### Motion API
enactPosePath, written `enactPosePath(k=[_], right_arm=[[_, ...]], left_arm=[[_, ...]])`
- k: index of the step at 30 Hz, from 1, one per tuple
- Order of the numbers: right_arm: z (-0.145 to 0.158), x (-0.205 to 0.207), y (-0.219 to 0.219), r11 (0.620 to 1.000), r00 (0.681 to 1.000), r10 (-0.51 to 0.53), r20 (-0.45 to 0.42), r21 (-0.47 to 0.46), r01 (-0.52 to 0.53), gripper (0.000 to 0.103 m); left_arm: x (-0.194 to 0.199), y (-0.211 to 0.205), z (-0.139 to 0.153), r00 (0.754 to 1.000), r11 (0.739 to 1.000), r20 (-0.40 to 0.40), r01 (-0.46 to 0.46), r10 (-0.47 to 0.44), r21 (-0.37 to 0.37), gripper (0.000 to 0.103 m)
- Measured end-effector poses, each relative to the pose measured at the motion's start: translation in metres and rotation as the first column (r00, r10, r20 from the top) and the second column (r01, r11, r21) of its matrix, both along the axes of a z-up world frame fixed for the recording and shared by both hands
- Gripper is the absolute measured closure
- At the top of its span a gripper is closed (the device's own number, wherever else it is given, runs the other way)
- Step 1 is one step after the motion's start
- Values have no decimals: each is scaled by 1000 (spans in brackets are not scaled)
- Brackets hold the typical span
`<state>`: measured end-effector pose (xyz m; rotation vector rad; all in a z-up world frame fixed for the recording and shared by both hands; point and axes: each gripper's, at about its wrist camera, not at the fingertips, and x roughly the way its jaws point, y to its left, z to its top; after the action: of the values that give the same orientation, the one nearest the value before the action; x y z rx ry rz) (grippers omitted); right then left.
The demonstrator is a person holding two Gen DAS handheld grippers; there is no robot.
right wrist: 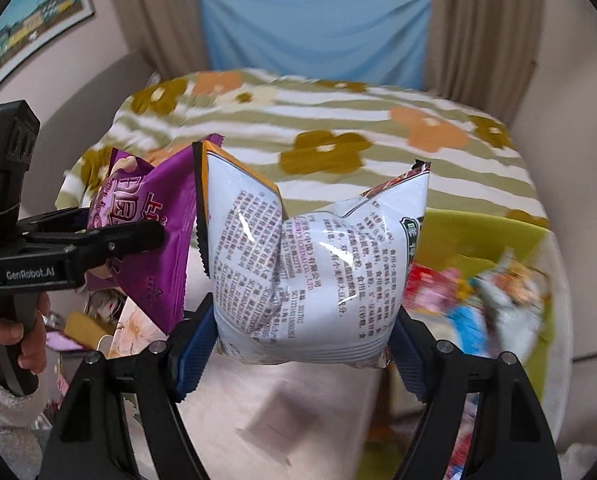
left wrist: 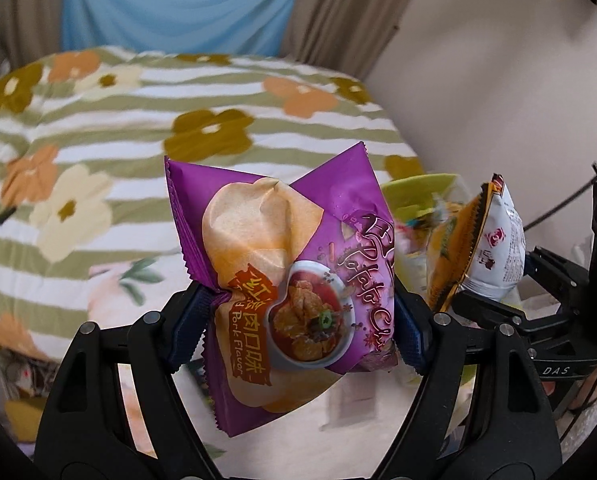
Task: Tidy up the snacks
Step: 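Carry both bags into the yellow-green box and open both tools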
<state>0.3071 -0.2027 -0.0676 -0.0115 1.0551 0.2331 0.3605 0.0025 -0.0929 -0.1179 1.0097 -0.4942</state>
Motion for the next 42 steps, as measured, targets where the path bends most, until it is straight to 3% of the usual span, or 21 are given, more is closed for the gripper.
enactPosePath(k=[9,18,21,23,24,32,42], right_arm=[[20,-37,-89,998,998,-56,41,-20,57,29],[10,-45,-169,1000,999,-20,38,-3,20,29],[5,-44,-188,1000,1000,-4,25,9,4,29],[3,-47,-198,1000,1000,5,15,17,-5,28],[1,-47,-203,1000,1000,10,9,22,-11,28],[-13,-49,-223,997,999,25,-34,71,-23,28],[-17,-39,-224,998,999,14,-52,60,-11,26]], left_arm=[[-15,-112,22,999,1000,40,15,-14,-17,26],[-6,-212,8,1000,1000,14,-10,10,-28,26],[-1,-237,5,999,999,18,-29,29,-21,18],[-1,-245,4,999,999,26,-43,42,15,3],[-3,-248,4,998,998,36,-56,55,34,1],[-31,-222,-8,992,990,-3,-128,128,50,1],[-57,-201,-22,987,987,-38,-155,157,53,1]])
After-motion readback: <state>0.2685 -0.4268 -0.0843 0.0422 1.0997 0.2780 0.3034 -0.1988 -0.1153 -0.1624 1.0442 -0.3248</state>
